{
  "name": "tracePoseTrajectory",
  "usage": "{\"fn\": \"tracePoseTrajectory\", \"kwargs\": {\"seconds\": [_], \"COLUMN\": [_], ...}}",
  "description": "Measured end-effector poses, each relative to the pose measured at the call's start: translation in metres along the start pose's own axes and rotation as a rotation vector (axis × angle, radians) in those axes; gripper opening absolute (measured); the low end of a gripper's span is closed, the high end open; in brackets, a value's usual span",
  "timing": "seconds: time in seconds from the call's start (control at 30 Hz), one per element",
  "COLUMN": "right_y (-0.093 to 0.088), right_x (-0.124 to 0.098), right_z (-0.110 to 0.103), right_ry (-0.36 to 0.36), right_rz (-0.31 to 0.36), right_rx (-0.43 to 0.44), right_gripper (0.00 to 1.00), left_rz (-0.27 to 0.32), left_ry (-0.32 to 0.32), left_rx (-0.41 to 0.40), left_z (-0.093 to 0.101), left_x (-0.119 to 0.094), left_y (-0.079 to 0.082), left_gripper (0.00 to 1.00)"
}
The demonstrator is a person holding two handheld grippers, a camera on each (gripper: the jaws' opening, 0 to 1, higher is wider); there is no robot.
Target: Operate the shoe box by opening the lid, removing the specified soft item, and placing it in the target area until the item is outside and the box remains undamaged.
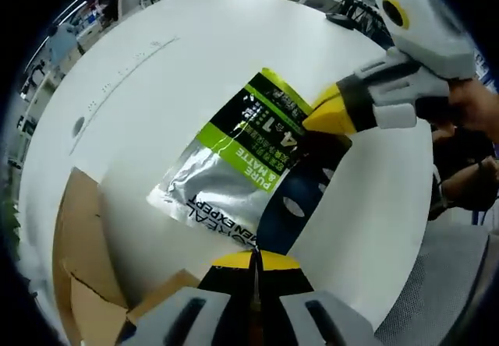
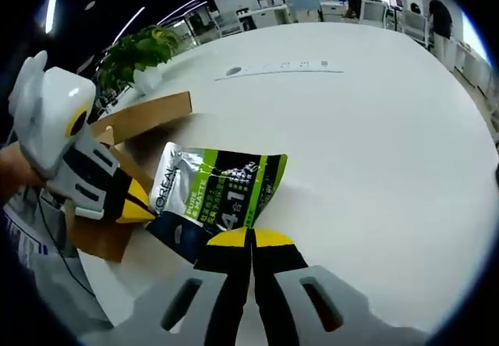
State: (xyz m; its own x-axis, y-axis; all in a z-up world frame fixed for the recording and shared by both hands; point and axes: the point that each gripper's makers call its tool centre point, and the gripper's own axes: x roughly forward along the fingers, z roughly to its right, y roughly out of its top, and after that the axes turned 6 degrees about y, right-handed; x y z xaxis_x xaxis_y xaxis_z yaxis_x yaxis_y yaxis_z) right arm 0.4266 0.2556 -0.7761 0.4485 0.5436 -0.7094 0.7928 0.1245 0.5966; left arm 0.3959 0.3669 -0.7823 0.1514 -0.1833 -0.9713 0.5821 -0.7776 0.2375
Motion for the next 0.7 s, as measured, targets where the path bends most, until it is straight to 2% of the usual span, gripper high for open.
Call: {"fn": "tracePoseTrajectory", "kwargs": {"seconds": [0.2, 0.33, 0.43, 0.53, 0.6, 0.7], "right_y": [-0.003, -0.006, -0.008, -0.009, -0.009, -0.010], "right_x": [0.006, 0.006, 0.007, 0.007, 0.007, 0.007], "right_z": [0.005, 0.006, 0.009, 0.010, 0.010, 0.010], "right_ry": [-0.012, -0.018, -0.035, -0.045, -0.043, -0.044], "right_rz": [-0.004, -0.010, -0.015, -0.007, -0.005, -0.010], "right_rx": [-0.009, -0.003, 0.012, 0.040, 0.040, 0.033], "right_gripper": [0.00, 0.00, 0.00, 0.00, 0.01, 0.01], "left_rz": [-0.004, -0.005, -0.003, 0.001, 0.029, 0.060], "left_ry": [0.026, 0.034, 0.075, 0.074, 0.083, 0.072], "left_rx": [0.081, 0.094, 0.128, 0.105, 0.100, 0.062], "left_z": [-0.001, 0.000, -0.004, -0.006, -0.007, -0.007], "left_x": [0.003, 0.003, -0.003, -0.009, -0.015, -0.021], "left_y": [-0.002, -0.003, -0.004, -0.005, -0.002, 0.001], "left_gripper": [0.01, 0.02, 0.03, 0.01, 0.01, 0.05]}}
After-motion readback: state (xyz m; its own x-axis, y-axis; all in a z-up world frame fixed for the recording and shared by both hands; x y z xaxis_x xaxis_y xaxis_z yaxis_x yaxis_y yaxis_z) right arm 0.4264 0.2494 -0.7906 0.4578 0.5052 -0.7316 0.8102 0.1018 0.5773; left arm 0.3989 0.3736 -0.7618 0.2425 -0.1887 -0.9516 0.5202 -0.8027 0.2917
